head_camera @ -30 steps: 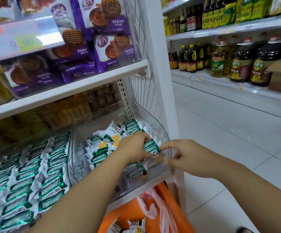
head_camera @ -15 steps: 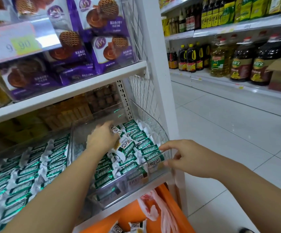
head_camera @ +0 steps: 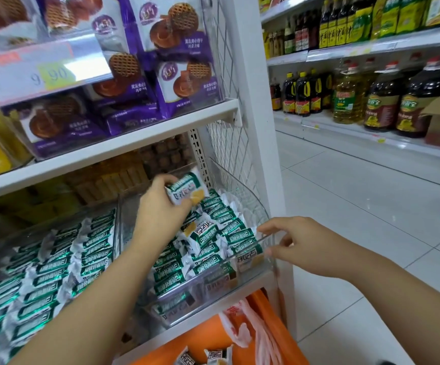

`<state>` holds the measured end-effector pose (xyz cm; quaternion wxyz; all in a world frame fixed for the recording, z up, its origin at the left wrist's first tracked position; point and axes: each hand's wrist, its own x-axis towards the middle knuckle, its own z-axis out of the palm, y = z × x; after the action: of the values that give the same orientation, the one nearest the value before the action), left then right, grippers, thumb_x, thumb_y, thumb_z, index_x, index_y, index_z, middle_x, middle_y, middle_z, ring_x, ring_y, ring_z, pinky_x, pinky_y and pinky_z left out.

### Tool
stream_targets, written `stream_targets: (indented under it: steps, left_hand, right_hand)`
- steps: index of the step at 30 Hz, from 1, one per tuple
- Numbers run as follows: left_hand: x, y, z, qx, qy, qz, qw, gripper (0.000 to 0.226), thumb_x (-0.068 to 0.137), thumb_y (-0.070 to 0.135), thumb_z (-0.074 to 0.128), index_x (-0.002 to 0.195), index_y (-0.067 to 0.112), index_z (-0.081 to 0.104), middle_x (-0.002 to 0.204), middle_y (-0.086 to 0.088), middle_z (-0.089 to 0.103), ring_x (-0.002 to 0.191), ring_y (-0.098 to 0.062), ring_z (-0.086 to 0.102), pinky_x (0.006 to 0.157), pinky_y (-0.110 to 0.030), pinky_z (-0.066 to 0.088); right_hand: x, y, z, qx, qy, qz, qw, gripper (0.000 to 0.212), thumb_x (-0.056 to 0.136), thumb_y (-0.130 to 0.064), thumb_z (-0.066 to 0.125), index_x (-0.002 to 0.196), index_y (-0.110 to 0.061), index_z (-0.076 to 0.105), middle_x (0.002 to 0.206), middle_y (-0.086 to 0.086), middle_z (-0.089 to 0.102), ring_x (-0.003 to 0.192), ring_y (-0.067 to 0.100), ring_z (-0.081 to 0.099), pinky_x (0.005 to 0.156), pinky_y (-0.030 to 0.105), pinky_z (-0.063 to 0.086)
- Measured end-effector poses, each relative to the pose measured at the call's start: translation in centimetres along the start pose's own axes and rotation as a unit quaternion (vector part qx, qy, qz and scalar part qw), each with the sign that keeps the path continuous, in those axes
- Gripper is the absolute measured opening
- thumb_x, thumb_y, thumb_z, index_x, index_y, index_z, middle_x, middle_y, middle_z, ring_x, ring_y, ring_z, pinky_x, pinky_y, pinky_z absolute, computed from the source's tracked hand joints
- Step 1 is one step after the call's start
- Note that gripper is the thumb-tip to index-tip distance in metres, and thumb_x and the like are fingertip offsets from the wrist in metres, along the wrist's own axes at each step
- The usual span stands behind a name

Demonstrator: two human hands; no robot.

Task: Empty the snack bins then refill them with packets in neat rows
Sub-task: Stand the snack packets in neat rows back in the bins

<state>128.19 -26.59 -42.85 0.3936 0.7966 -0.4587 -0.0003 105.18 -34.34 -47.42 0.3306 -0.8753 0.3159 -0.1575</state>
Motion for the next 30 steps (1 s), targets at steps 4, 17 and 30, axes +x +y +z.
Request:
stream_targets:
  steps: [4, 17, 30]
  left_hand:
    - [-2.0, 1.3, 2.3, -0.044, -0.236, -0.026, 0.97, 0.025, 0.083, 0.019, 0.071, 0.095, 0.027, 0.051, 0.091, 0.007, 0.061, 0.052, -0.009, 0.05, 0.049, -0.021, 0.037]
    - [-1.3, 0.5, 5.4, 0.112, -0.357, 0.052, 0.926, 0.028, 0.081, 0.023, 0.074, 0.083, 0.027, 0.046, 0.078, 0.007, 0.046, 0.064, -0.008, 0.042, 0.056, -0.022, 0.033]
    - [-0.6, 0.7, 6.1, 0.042, -0.426, 0.093, 0.899, 0.025, 0.091, 0.025, 0.065, 0.115, 0.023, 0.067, 0.084, 0.012, 0.066, 0.066, 0.005, 0.056, 0.068, -0.012, 0.045]
  right_hand:
    - [-0.2, 0.2, -0.5, 0.011, 0.015, 0.011, 1.0, 0.037, 0.092, -0.026, 0.06, 0.128, -0.031, 0.054, 0.118, -0.016, 0.057, 0.079, -0.005, 0.053, 0.064, 0.002, 0.037]
    - [-0.3, 0.3, -0.8, 0.012, 0.009, 0.016, 1.0, 0.037, 0.091, -0.026, 0.06, 0.128, -0.029, 0.055, 0.111, -0.018, 0.054, 0.081, 0.0, 0.057, 0.067, 0.008, 0.039]
    - [-0.5, 0.0, -0.8, -0.015, 0.003, 0.014, 1.0, 0.036, 0.091, -0.026, 0.06, 0.127, -0.028, 0.055, 0.126, -0.009, 0.057, 0.085, 0.002, 0.055, 0.077, 0.017, 0.04]
